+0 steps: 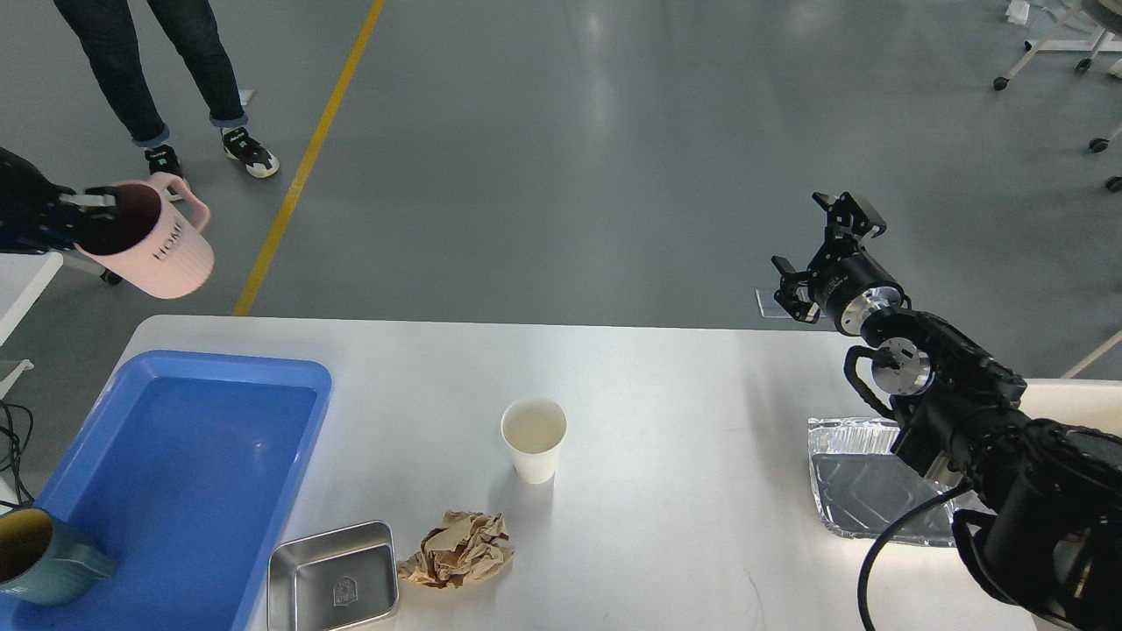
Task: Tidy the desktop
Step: 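Lift the pink mug up above the blue bin with the left gripper, then lower the pink mug into the blue bin and open the left gripper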
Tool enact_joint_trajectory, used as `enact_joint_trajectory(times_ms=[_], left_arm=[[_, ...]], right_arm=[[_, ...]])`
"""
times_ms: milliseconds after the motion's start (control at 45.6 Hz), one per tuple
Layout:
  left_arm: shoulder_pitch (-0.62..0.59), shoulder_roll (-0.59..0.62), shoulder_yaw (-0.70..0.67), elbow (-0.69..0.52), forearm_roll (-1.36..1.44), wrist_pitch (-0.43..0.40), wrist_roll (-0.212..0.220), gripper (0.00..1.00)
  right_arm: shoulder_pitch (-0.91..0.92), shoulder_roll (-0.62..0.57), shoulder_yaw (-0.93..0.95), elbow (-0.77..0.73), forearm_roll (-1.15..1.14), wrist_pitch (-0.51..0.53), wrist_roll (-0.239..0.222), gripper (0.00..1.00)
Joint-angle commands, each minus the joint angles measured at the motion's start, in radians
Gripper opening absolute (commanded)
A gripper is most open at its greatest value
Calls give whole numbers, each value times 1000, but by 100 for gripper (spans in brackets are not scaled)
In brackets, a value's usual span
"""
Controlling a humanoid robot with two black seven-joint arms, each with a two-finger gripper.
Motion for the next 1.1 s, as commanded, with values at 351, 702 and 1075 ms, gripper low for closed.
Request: enact_joint_trajectory(times_ms=[351,702,1075], left_arm=[[49,222,35,37,-8,0,1,0],[179,42,43,23,1,0,18,0],[273,-152,80,-76,130,0,51,0]], right_arm=[[25,9,-2,1,0,0,-3,100],[27,-20,-2,1,0,0,-5,100],[36,-31,-2,1,0,0,-6,100]])
